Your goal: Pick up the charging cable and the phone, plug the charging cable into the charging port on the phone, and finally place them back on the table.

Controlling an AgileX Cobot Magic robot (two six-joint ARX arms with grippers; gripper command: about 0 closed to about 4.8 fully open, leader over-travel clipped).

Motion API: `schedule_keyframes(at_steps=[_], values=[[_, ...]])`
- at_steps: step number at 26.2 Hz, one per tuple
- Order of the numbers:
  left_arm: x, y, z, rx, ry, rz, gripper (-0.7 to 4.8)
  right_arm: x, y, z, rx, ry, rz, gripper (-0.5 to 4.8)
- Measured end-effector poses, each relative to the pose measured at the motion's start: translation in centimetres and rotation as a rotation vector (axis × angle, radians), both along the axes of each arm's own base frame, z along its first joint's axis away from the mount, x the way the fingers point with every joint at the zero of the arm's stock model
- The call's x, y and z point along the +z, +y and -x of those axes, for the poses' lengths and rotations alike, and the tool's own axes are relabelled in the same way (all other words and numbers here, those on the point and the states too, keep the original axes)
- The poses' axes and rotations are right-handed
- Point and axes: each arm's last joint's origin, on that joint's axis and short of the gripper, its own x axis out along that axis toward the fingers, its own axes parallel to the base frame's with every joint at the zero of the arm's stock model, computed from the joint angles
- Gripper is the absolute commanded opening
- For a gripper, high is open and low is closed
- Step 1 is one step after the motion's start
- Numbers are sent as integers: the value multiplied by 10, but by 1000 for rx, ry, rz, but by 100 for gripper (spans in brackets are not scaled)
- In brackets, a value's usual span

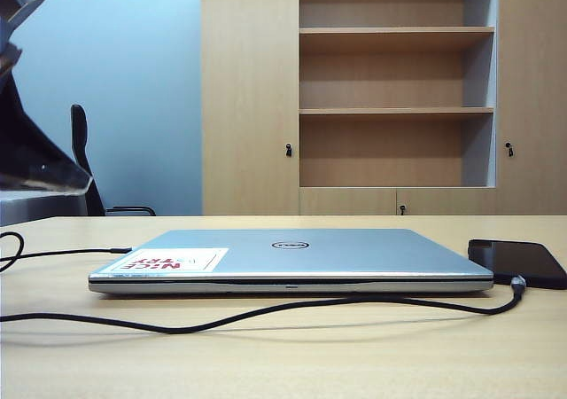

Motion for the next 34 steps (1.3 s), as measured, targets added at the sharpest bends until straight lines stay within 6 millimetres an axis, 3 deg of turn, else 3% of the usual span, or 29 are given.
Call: schedule_keyframes(at_steps=[13, 16, 24, 29, 34], values=[[2, 0, -1, 0, -48, 29, -6, 0, 0, 0, -1, -1, 0, 22], [11, 3, 5, 3, -109, 65, -6, 0, 0, 0, -2, -1, 0, 22], [35, 32, 16, 164, -310, 153, -6, 0, 0, 0, -2, 1, 0, 22], [28, 55, 22, 350, -341, 129, -6, -1, 0, 0, -2, 9, 1, 22], [21, 64, 27, 427, -393, 131, -6, -1, 0, 0, -2, 12, 2, 22]])
